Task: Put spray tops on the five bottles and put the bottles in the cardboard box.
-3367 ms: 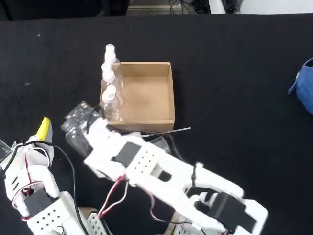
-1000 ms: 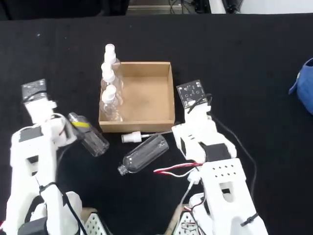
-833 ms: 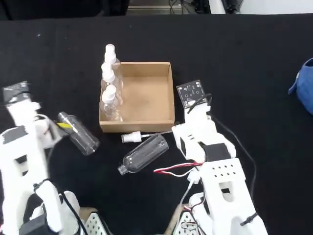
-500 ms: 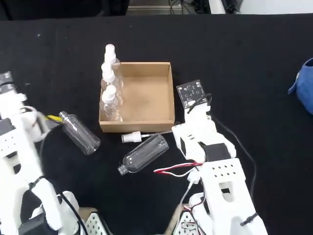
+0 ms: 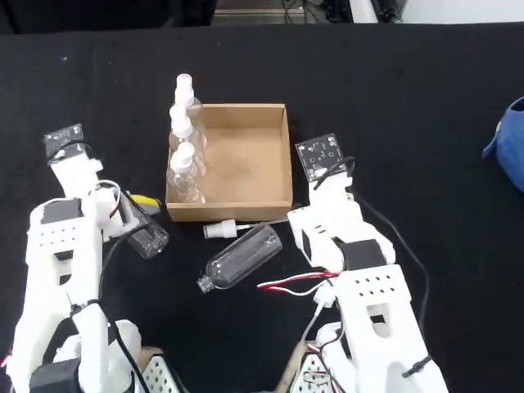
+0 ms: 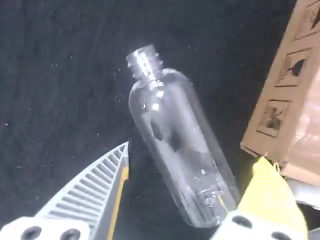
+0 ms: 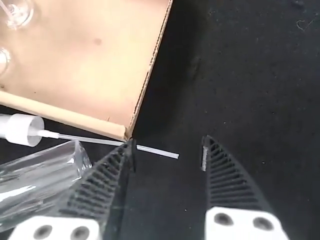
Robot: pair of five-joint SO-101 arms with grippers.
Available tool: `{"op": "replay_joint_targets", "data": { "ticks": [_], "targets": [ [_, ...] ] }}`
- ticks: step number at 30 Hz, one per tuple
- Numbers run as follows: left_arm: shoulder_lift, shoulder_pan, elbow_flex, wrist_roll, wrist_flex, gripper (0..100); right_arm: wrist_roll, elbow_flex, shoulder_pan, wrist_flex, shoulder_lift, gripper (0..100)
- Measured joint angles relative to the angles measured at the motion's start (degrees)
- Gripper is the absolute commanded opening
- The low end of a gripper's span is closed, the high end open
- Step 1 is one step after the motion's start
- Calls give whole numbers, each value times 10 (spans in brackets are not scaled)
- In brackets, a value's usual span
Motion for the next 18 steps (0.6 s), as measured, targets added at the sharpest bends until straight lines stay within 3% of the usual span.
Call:
{"op": "replay_joint_targets", "data": {
  "ticks": [10,12,15,18],
  "targets": [
    [0,-11,124,1,-117,233,0,0,0,0,0,184],
    [0,-11,138,0,-130,181,0,0,0,0,0,184],
    [0,-11,141,0,-118,24,0,0,0,0,0,184],
    [0,-19,139,-2,-86,54,0,0,0,0,0,184]
  ]
}}
